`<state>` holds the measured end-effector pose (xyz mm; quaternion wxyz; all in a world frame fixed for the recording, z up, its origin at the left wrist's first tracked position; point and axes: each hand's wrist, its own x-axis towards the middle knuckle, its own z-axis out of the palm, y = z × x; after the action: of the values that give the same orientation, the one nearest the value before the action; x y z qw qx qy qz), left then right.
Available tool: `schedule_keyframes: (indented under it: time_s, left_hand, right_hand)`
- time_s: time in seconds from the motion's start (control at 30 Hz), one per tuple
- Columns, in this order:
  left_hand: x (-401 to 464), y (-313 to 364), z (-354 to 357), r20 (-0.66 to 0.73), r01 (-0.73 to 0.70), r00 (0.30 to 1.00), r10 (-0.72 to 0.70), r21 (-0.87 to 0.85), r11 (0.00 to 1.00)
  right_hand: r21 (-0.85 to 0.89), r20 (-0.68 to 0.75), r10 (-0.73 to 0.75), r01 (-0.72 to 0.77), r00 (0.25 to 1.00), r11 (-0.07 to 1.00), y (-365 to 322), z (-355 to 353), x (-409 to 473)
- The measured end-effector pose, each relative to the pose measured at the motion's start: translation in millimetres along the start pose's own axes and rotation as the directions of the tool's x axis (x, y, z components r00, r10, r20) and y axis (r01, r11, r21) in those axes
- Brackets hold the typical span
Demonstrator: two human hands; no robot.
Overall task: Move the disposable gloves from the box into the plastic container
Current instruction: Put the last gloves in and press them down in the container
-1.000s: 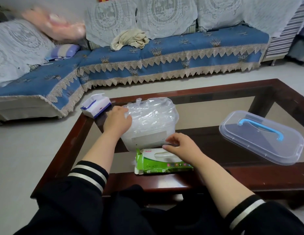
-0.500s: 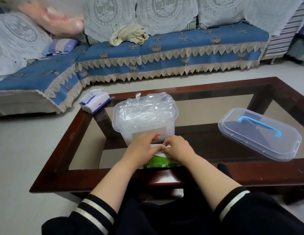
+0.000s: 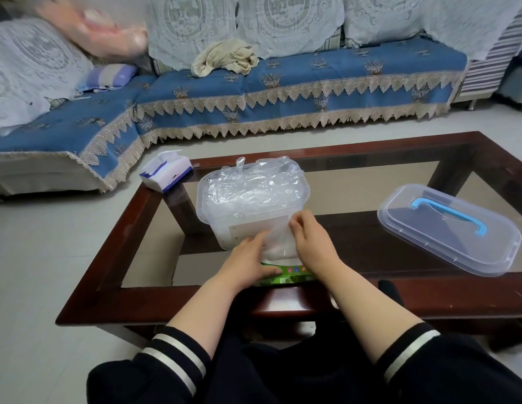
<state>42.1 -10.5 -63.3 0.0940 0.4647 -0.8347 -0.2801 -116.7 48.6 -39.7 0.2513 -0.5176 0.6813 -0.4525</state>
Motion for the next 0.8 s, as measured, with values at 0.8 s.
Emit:
schedule_keyframes:
  time_s: [0.8]
  left_hand:
    - [-7.4,98.0,-58.3,-0.358,-0.324,0.919,0.162,-0.454,0.830]
  right_hand:
    - [0.175,-0.462,-0.261,0.375,0.848,0.910,-5.1,-22.2,-7.3]
